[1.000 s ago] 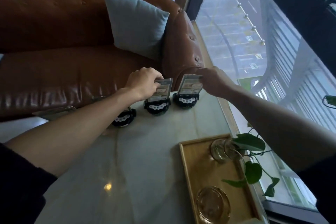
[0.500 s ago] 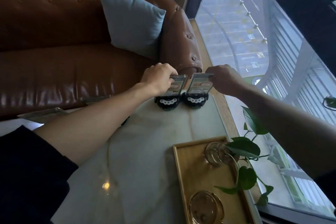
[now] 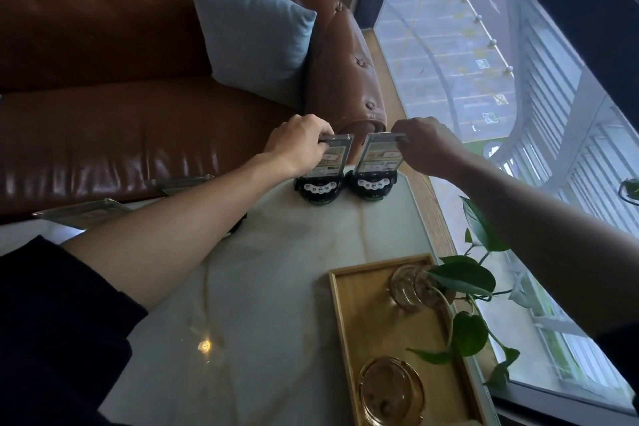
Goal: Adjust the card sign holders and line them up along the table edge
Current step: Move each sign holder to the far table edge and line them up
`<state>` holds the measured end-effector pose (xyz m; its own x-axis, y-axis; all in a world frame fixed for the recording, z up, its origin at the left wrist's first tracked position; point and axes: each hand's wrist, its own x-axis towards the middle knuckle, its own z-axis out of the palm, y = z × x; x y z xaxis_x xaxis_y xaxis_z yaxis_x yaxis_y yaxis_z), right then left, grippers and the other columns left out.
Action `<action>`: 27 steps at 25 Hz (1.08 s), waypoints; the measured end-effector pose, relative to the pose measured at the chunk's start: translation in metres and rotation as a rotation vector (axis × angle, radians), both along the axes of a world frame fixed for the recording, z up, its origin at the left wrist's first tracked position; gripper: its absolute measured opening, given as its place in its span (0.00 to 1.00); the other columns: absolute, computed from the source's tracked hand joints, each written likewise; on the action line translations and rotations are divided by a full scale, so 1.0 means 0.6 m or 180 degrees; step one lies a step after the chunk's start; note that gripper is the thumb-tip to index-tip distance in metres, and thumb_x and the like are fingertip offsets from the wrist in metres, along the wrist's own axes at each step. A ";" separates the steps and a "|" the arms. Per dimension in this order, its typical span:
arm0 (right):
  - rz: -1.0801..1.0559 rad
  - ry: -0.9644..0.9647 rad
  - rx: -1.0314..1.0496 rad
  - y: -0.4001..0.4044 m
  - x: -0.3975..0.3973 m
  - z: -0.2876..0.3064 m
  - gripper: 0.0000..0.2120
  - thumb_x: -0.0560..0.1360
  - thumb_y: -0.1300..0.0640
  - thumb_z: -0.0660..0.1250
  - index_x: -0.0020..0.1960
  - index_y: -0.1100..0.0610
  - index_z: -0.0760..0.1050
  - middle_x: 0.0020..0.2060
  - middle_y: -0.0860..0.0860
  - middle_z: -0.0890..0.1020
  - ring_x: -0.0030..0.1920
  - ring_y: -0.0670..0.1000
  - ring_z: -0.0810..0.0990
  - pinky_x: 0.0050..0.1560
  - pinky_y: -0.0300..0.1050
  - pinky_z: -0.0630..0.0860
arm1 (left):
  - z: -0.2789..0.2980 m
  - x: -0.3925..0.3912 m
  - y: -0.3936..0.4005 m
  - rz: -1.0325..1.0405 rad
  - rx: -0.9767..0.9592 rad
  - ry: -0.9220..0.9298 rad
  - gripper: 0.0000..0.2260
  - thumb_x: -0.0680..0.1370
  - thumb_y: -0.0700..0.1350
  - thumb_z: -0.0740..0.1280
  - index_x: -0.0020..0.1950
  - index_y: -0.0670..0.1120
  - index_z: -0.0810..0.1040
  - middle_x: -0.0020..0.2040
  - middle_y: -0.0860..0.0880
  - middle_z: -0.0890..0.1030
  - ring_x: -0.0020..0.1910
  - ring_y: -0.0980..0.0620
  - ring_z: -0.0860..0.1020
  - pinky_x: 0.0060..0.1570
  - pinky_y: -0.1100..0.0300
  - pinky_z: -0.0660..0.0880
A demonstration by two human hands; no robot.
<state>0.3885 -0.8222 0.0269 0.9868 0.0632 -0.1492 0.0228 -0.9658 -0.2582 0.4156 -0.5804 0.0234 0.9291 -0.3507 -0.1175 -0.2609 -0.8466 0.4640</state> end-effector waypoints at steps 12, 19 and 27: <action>0.0540 -0.1016 0.0700 0.192 -0.007 0.095 0.20 0.73 0.52 0.67 0.63 0.57 0.75 0.57 0.57 0.81 0.56 0.61 0.79 0.48 0.50 0.76 | 0.083 -0.017 0.222 0.0311 0.0014 0.0599 0.23 0.68 0.62 0.74 0.59 0.54 0.82 0.53 0.55 0.84 0.52 0.56 0.81 0.52 0.57 0.76; 0.1205 0.0060 0.1072 0.422 -0.049 0.052 0.17 0.72 0.52 0.72 0.58 0.56 0.78 0.52 0.56 0.84 0.51 0.59 0.82 0.51 0.57 0.80 | 0.102 -0.088 0.442 0.0294 0.0223 0.0795 0.39 0.61 0.60 0.81 0.69 0.54 0.75 0.64 0.51 0.79 0.62 0.52 0.76 0.55 0.58 0.71; 0.0976 0.0270 0.0392 0.494 -0.040 0.006 0.12 0.73 0.58 0.61 0.53 0.48 0.79 0.49 0.56 0.84 0.46 0.62 0.81 0.40 0.48 0.74 | 0.041 -0.123 0.566 0.0376 0.0196 0.0309 0.08 0.74 0.41 0.74 0.51 0.50 0.85 0.49 0.50 0.85 0.49 0.52 0.81 0.44 0.59 0.74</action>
<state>0.3647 -0.5260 0.0303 0.9035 0.3777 -0.2027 0.2808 -0.8787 -0.3860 0.3415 -0.2405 0.0479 0.9467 -0.2289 -0.2267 -0.1141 -0.8964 0.4283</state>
